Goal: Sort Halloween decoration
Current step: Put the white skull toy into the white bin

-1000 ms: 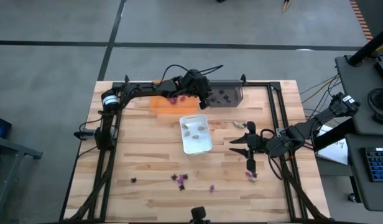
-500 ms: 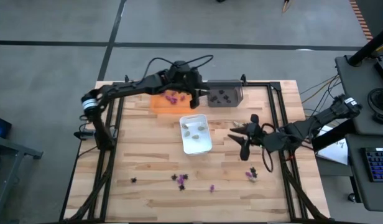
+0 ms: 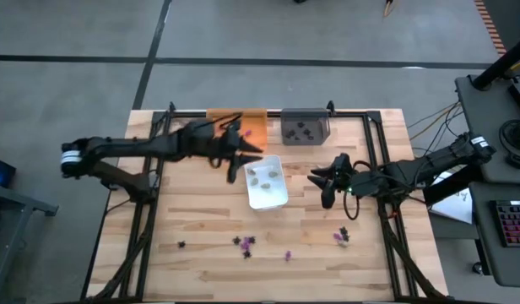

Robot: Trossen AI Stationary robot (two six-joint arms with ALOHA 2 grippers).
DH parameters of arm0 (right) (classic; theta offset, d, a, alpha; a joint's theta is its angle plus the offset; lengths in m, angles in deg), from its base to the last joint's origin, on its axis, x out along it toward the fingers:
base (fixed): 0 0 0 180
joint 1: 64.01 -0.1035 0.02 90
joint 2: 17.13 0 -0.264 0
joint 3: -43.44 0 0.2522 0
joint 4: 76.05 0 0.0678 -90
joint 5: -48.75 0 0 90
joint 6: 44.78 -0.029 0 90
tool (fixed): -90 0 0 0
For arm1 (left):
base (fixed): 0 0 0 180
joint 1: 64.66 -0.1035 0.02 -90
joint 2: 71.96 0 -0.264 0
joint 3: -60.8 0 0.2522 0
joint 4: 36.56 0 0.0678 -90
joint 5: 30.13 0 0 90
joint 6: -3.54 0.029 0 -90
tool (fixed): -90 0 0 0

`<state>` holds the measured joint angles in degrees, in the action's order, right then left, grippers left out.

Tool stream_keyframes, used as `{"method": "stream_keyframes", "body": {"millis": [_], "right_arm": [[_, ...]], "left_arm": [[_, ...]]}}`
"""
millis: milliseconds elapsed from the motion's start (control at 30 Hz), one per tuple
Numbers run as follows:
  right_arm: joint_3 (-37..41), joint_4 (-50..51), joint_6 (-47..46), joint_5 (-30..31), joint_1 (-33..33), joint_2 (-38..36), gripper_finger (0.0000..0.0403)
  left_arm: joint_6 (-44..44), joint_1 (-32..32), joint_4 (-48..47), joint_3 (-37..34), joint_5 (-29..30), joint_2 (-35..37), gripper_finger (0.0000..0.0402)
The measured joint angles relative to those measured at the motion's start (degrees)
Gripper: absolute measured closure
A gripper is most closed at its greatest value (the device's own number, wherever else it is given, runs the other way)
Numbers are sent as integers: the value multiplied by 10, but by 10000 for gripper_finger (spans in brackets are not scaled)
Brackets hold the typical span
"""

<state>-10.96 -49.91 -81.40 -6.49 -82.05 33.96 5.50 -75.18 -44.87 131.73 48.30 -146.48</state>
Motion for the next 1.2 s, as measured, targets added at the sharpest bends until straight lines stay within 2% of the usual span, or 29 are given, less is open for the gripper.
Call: {"method": "stream_keyframes", "body": {"millis": [300, 433, 567, 667, 900, 1200], "right_arm": [[0, 87, -111, -5, 20, 0, 291], [0, 115, -129, -16, 43, 5, 291], [0, 130, -129, -55, 80, 24, 291], [0, 146, -128, -94, 115, 46, 291], [0, 196, -112, -188, 195, 102, 291], [-1, 247, -100, -232, 264, 169, 291]], "left_arm": [[-69, 128, 115, -165, 154, 115, 326], [-95, 171, 161, -208, 209, 129, 326], [-104, 206, 263, -247, 255, 119, 326], [-103, 220, 326, -265, 260, 109, 326], [-104, 233, 334, -264, 261, 106, 326], [-98, 232, 335, -261, 261, 106, 326]]}}
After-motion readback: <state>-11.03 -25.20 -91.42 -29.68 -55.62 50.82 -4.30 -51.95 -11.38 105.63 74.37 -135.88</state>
